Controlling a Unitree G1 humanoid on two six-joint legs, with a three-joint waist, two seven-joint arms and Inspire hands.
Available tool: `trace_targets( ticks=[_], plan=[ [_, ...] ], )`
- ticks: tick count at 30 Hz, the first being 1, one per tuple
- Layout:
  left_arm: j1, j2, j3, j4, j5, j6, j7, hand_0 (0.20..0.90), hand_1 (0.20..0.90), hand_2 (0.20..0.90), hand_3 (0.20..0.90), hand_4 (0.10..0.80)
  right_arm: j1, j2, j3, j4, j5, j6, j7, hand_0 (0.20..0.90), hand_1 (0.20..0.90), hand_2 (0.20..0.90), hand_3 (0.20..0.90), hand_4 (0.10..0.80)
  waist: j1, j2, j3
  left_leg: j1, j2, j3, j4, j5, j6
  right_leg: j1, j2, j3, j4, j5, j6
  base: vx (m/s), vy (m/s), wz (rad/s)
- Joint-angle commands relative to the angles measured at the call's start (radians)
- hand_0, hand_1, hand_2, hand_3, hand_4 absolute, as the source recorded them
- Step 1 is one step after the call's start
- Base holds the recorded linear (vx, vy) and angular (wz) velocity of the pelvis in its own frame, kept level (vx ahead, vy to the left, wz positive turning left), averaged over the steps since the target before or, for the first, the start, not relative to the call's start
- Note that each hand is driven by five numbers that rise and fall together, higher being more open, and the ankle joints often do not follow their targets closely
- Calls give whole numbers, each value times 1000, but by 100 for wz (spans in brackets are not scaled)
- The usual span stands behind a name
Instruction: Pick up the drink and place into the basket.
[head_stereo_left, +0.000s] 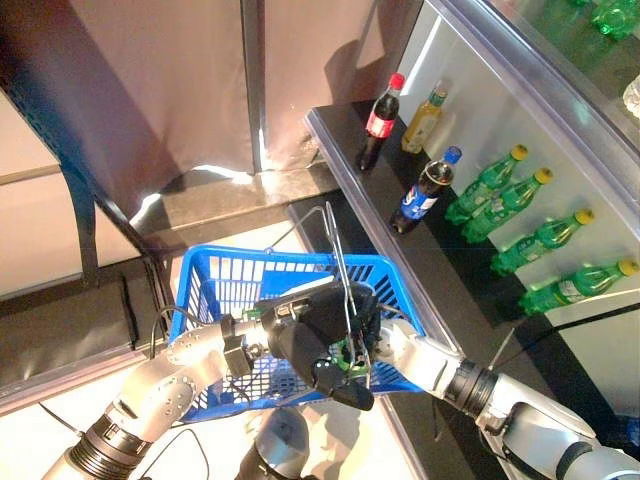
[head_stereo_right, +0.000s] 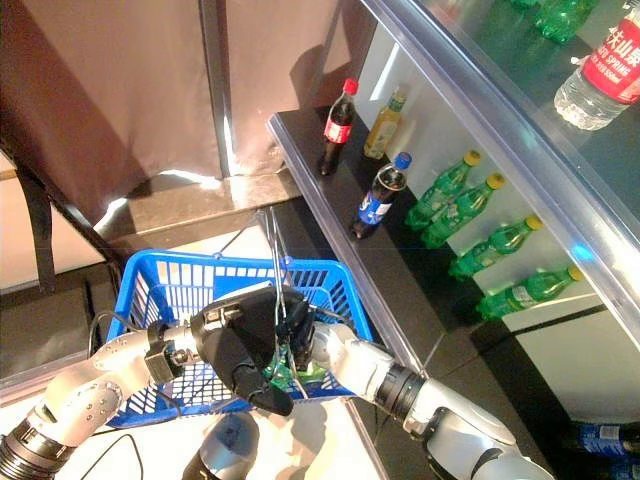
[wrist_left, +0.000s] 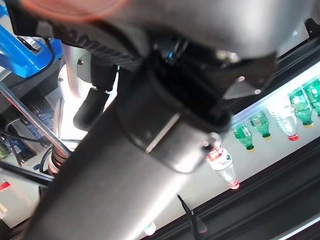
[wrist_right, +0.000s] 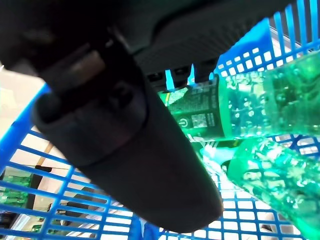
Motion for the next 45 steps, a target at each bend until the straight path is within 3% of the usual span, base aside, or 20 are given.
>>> trace_targets(
  ticks=[1,10,22,24,45],
  plan=[
    [-200,-216,-38,-317,-238,-203,-183,300,300,300,200,100,-52,92,18,-41,-6,-87,-53,900,900,900,900,800,-7,17,-233,38,-18,-61,-57,-6,18,-55,34,6,127,10,-77,0,0,0],
    [-177,-218,-16,-308,-234,-233,-129,300,300,300,200,100,-22,72,-37,-49,35,-67,-117,900,900,900,900,800,-20,19,-236,39,-18,-53,-59,-4,21,-59,33,15,124,14,-72,0,0,0],
    [-94,-213,69,-281,-183,-328,-75,300,300,300,200,100,55,4,-159,-138,69,-104,-156,900,900,900,900,800,-59,39,-243,48,-13,-18,-63,-6,29,-66,30,41,120,15,-65,-7,5,-6],
    [-76,-215,89,-276,-170,-347,-55,300,300,300,200,100,68,-10,-189,-166,68,-93,-165,900,900,900,900,800,-66,48,-243,37,-21,-11,-60,18,38,-77,20,30,120,40,-66,-86,86,-6],
    [86,-235,314,-182,-75,-438,103,300,300,300,200,100,232,-97,-411,-273,103,-91,-196,900,900,900,900,800,-121,73,-257,56,-18,30,-73,13,56,-84,9,65,123,32,-54,-9,13,-6]
  ],
)
